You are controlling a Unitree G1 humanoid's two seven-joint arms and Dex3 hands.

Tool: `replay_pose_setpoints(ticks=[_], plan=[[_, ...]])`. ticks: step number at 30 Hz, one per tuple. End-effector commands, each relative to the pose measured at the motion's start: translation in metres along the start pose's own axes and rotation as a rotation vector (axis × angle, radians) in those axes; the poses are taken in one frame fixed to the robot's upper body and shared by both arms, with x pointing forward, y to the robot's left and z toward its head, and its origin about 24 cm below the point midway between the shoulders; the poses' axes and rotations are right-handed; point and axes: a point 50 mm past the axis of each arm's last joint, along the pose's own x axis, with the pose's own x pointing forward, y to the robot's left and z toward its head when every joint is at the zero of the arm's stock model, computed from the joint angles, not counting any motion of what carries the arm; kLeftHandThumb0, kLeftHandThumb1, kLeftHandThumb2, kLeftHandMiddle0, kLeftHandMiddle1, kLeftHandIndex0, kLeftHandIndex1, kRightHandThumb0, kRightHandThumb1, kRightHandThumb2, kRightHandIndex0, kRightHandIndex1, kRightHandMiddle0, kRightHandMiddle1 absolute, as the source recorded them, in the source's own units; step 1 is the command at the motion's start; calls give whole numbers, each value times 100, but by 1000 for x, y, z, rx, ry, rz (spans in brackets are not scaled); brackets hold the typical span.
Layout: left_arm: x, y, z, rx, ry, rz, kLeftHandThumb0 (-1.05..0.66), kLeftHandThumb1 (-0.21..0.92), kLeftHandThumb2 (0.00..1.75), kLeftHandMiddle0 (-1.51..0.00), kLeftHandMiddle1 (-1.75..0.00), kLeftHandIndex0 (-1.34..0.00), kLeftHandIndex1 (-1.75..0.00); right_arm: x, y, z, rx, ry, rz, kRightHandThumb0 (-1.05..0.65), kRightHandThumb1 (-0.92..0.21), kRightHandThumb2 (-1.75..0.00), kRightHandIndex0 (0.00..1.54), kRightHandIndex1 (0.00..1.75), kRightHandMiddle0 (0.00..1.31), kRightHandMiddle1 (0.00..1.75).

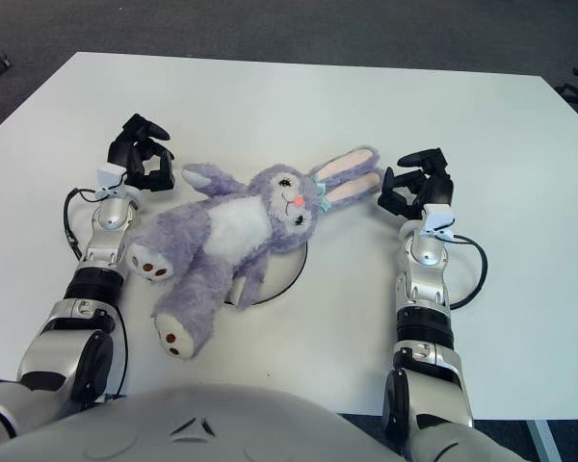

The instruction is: Put the doll into the plate.

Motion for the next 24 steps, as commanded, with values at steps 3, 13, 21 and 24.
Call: replay_pose_setpoints(ticks=[3, 13, 21, 24], plan=[[-4, 5, -6, -38, 25, 68, -1, 24, 141, -55, -175, -54, -175, -10, 10, -23, -38, 108, 58, -1, -34, -123, 66, 153, 41, 175], [-5, 9, -15, 10, 51, 75, -1, 25, 140, -55, -175, -53, -175, -6, 21, -20, -52, 140, 138, -1, -26, -136, 70, 163, 44, 175], [-6, 15, -27, -7, 122, 83, -1, 27, 138, -54, -175, -52, -175, -2, 27, -19, 33, 190, 154, -1, -16, -151, 73, 174, 51, 174], [-7, 16, -29, -30, 142, 101, -1, 27, 138, -54, -175, -52, -175, -2, 30, -22, 53, 216, 164, -1, -12, -155, 76, 174, 54, 172]])
